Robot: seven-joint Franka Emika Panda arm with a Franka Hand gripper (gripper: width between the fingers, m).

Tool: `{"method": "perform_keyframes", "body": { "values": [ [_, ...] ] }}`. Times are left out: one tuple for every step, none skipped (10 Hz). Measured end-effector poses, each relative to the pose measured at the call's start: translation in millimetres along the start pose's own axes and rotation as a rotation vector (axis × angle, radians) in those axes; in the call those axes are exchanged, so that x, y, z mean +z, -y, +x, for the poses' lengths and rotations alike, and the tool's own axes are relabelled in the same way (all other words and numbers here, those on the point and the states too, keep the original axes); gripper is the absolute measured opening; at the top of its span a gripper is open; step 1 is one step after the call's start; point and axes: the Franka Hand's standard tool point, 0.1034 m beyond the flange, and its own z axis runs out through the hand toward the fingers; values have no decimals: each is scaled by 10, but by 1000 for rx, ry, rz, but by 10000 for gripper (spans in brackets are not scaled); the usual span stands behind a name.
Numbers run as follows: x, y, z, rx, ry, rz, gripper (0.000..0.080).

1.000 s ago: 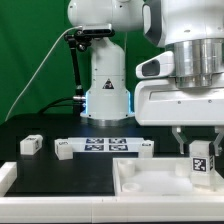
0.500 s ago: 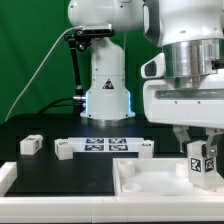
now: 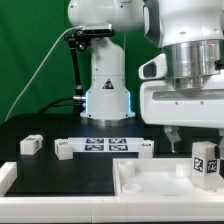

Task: Assemble one leg

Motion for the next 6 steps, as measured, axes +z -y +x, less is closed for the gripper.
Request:
{"method": "perform_keyframes", "body": {
  "values": [
    [3,34,-49,-148,3,-13,645],
    [6,57,-68,-272,5,-18,645],
    [7,71,-83,-381,8,-31,649],
    [6,74,-82,-516,0,-44,648],
    [8,65,-73,-595,-1,-50,648],
    [10,46,-51,-720,-3,-53,648]
  ]
}}
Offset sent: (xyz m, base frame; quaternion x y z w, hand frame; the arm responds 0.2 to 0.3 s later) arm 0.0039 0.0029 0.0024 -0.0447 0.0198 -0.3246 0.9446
